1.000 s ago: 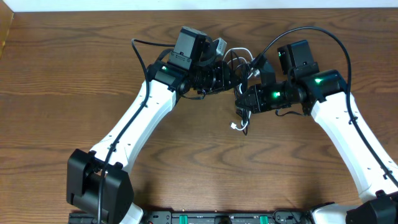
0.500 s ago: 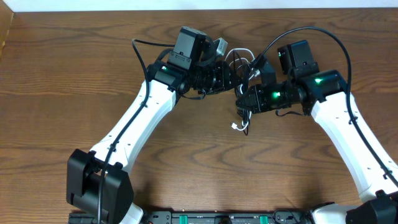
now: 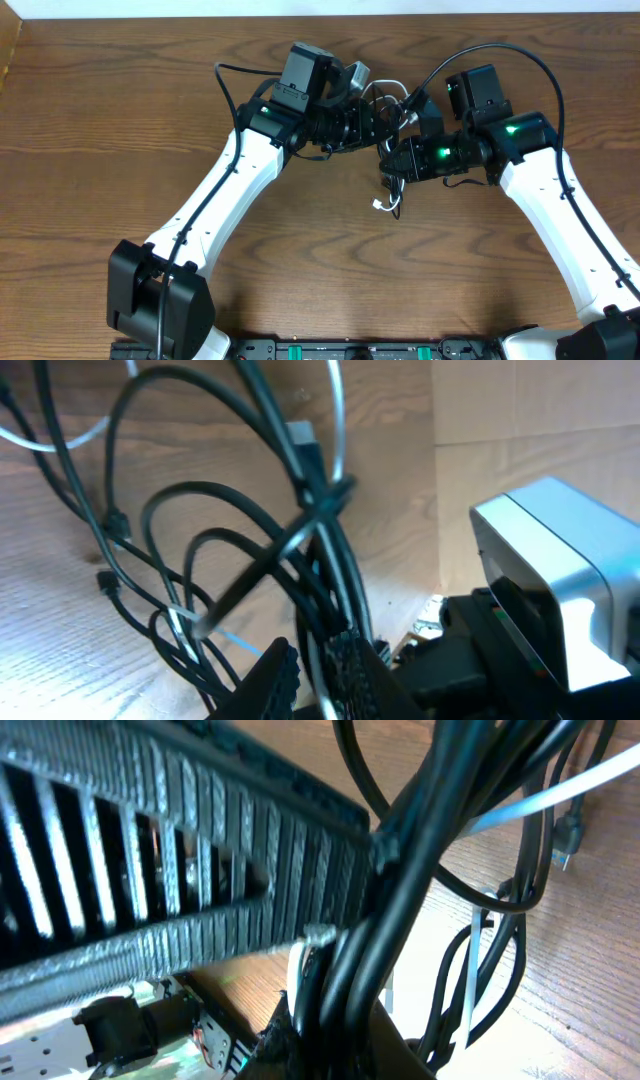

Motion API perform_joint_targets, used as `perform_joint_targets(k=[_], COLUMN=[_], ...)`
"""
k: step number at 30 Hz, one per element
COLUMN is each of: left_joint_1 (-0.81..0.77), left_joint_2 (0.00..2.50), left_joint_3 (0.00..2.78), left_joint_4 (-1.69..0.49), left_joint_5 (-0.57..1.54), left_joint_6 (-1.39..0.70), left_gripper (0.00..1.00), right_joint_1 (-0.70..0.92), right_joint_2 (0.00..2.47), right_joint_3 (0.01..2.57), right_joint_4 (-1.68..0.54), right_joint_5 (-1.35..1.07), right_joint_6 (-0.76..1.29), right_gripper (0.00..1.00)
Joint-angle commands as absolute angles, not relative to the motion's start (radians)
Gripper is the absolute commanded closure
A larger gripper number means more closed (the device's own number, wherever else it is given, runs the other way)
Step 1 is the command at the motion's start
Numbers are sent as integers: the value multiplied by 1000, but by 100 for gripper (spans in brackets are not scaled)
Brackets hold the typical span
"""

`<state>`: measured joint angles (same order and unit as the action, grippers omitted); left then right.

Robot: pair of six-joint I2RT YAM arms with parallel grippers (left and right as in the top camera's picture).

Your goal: Untangle cables

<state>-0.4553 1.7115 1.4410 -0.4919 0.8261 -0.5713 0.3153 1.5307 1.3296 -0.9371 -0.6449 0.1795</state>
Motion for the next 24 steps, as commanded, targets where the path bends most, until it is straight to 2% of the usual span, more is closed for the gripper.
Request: perform_joint_targets(k=[1,10,11,13,24], left_joint_1=[-464,-464,-464,-464,-461], left_joint_2=[1711,1716,1716,1717,1717], left_joint_3=[1442,1442,1442,1442,1442], left_joint_4=[-491,-492,-492,-492,-530], left_joint_5=[866,845,844,845,796], left_joint_6=[-542,-524,-524,-524,-497], left_gripper=[81,81,88,92,92], right_joint_1=[311,311,311,311,302], right_joint_2=[1525,1525,1525,1525,1525], right_joint_3=[1354,1354,1354,1354,1354], right_joint_4=[-931,-935,-935,-935,-929], right_joint_5=[-680,-680,-680,-680,-678], right_joint_6=[179,179,179,179,179], right_gripper=[98,98,98,98,96])
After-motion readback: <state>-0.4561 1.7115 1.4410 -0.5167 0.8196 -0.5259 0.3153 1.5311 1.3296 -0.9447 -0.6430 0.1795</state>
